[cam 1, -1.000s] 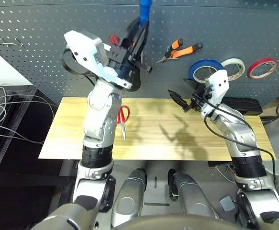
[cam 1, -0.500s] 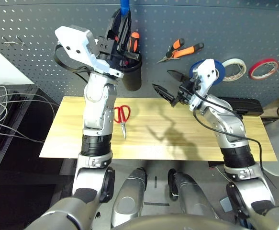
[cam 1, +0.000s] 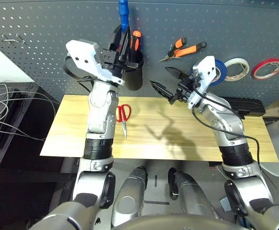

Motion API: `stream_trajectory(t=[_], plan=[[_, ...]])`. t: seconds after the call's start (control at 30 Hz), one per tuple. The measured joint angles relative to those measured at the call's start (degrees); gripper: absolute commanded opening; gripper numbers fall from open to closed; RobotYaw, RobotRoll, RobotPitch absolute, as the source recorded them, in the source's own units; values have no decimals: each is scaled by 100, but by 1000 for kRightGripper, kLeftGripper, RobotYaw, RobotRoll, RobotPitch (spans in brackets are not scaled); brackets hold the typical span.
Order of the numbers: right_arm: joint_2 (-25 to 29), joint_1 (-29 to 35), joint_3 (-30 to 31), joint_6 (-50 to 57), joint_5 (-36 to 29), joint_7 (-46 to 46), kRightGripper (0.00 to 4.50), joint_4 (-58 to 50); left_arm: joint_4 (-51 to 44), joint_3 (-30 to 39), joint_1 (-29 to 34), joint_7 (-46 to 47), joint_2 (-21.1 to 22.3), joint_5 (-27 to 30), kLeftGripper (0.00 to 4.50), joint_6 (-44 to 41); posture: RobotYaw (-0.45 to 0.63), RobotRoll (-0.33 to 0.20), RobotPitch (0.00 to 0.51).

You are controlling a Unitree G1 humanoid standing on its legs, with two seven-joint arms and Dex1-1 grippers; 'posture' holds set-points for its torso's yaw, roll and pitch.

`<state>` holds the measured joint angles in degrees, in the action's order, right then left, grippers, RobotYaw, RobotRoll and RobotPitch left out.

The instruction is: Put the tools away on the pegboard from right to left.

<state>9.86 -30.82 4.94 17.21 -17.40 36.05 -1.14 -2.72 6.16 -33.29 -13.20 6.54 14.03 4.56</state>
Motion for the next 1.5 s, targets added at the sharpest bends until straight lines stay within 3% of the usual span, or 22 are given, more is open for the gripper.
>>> stream_trajectory(t=[0.23,0.47,0.73,1.17,1.5], plan=[[161,183,-22,-1,-4,-1,4500,-125,-753,-555,407,-725,392,-135,4472,316,91,0,226],[690,768,-331,2,-17,-2,4500,-229,-1228,-1411,899,-1549,833,-462,4472,653,85,0,228],[899,1248,-529,1,39,-193,4500,60,-1139,-1681,1314,-1653,755,-473,4472,157,65,0,236],[925,1422,-476,-24,276,-244,4500,449,-100,-1905,1685,-1527,713,-894,4472,-878,60,0,252],[586,1141,50,8,515,-239,4500,681,1263,-1940,1706,-1240,865,-1538,4472,-969,61,0,254]])
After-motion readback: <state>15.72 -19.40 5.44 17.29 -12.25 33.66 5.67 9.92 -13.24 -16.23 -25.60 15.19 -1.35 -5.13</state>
